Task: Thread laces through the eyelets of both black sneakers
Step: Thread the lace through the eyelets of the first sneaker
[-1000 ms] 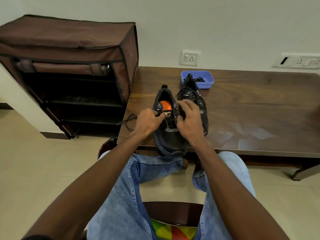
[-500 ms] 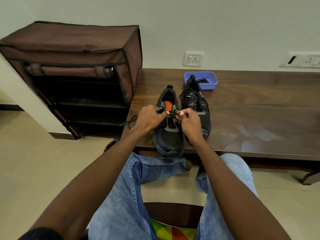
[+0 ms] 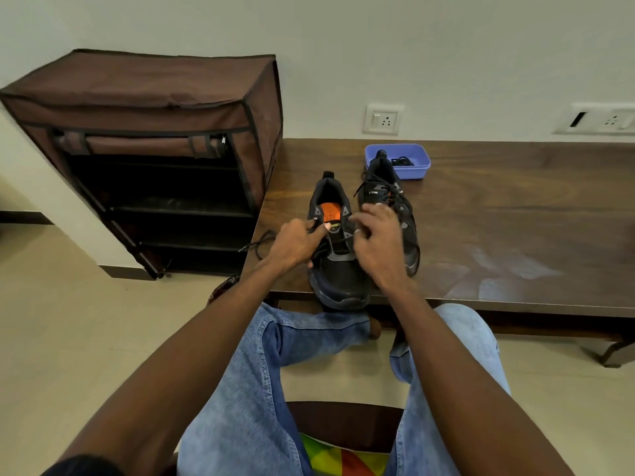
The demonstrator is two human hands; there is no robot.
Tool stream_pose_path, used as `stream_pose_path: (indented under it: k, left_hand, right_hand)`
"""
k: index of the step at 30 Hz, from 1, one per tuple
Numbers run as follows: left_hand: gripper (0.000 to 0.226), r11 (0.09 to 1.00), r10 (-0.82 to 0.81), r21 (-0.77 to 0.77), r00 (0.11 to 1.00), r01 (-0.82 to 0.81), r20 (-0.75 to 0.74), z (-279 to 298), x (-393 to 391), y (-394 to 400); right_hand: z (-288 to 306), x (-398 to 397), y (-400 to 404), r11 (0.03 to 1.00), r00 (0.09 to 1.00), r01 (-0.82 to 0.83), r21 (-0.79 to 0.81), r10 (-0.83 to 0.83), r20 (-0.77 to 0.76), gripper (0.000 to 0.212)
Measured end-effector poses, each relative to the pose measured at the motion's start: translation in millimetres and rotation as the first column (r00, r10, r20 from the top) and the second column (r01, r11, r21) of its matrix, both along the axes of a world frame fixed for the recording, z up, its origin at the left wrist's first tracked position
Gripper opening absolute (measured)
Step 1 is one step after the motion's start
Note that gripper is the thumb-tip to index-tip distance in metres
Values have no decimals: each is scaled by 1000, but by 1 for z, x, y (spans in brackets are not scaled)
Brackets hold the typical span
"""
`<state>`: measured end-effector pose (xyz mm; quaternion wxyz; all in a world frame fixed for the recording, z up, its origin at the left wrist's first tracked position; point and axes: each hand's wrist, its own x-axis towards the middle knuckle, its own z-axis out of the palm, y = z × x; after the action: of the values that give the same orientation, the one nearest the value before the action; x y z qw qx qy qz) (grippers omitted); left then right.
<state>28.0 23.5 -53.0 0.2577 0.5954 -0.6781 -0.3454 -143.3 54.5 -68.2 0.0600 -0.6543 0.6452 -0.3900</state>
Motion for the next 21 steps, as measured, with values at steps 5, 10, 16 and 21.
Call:
stream_pose_path:
  k: [5,10,16,21]
  left_hand:
    - [43,1000,16,-18,999,-16,37,-1,6,-1]
    - [48,1000,11,-15,999,-10,40,-5,6,-3]
    - [47,999,46,-32,998,-44,44,-8,8,0]
    - [49,1000,22,3,999,-23,44,-4,10,4]
  right_hand:
    - [-14,19,-1,945,976,-187,269,210,-61,23]
    - [-2,15,2,959,968,-37,282,-37,250,16]
    - [11,-7,-7,929,320,93,359,-370,872,17]
    - [9,-13,7,930,909,367,24,-365,200,37]
